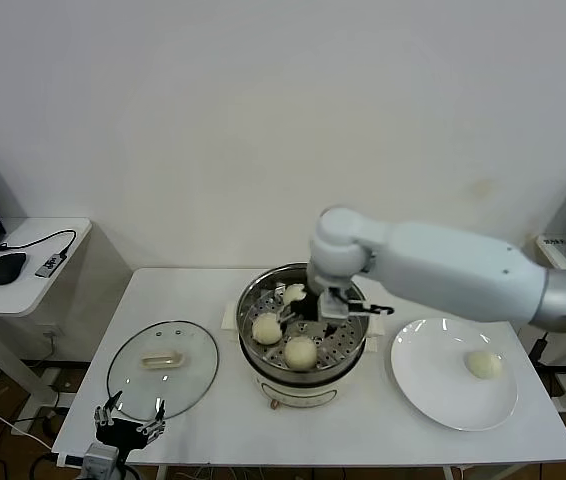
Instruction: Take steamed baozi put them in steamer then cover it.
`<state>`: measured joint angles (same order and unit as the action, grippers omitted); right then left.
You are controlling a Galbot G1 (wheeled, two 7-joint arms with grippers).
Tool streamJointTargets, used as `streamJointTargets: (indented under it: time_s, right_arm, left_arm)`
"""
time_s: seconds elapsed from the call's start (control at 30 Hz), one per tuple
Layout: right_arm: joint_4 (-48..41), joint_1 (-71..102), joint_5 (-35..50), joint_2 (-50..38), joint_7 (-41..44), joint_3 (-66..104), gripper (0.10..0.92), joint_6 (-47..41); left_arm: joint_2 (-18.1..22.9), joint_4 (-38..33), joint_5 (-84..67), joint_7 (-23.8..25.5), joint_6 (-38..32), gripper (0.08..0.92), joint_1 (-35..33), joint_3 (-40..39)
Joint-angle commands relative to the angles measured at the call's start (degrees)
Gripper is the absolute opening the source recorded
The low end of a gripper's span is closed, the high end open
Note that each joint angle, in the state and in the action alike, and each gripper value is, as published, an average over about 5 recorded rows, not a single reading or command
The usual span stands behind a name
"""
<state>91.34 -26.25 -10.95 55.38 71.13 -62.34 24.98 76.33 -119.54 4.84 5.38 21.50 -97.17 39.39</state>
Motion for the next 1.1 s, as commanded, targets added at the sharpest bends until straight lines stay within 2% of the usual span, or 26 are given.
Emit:
streamJointTargets:
  time_s: [0.03,0.13,0.27,0.43,0.53,0.8,1.1]
  right_arm:
    - [-0.94,-10.28,15.49,-14.49,-2.43,-4.48,0.823,-13.65]
    - [-0.96,-11.36,21.43,-20.83,-1.74,-5.72,0.823,-20.39]
    - [-1.80,-9.98,24.46,-27.87,0.81,-5.40,0.823,-28.75]
    - [-4.39,-1.46,22.25,-33.20,2.36,1.08,0.823,-39.40]
    - [-6.26,7.02,18.66,-35.08,2.85,7.67,0.823,-42.52]
    - [-12.45,25.71,9.13,-34.04,2.80,22.23,0.823,-41.81]
    - [-19.61,29.59,4.07,-29.80,0.76,24.48,0.823,-38.31]
  left_arm:
    - [-0.25,-0.05,-0.01,0.08,-0.01,0.823,-0.06,-0.12]
    - [-0.42,-0.17,-0.07,0.14,-0.02,0.823,-0.08,-0.23]
    - [-0.66,-0.45,-0.08,0.25,0.01,0.823,-0.19,-0.49]
    - [-0.93,-0.56,-0.06,0.33,0.07,0.823,-0.36,-0.95]
    - [-0.79,-0.58,-0.06,0.40,0.13,0.823,-0.48,-1.21]
    - [-0.75,0.14,-0.06,0.15,0.07,0.823,-0.90,-1.34]
    - [-0.75,0.50,0.04,0.60,0.30,0.823,-1.34,-1.22]
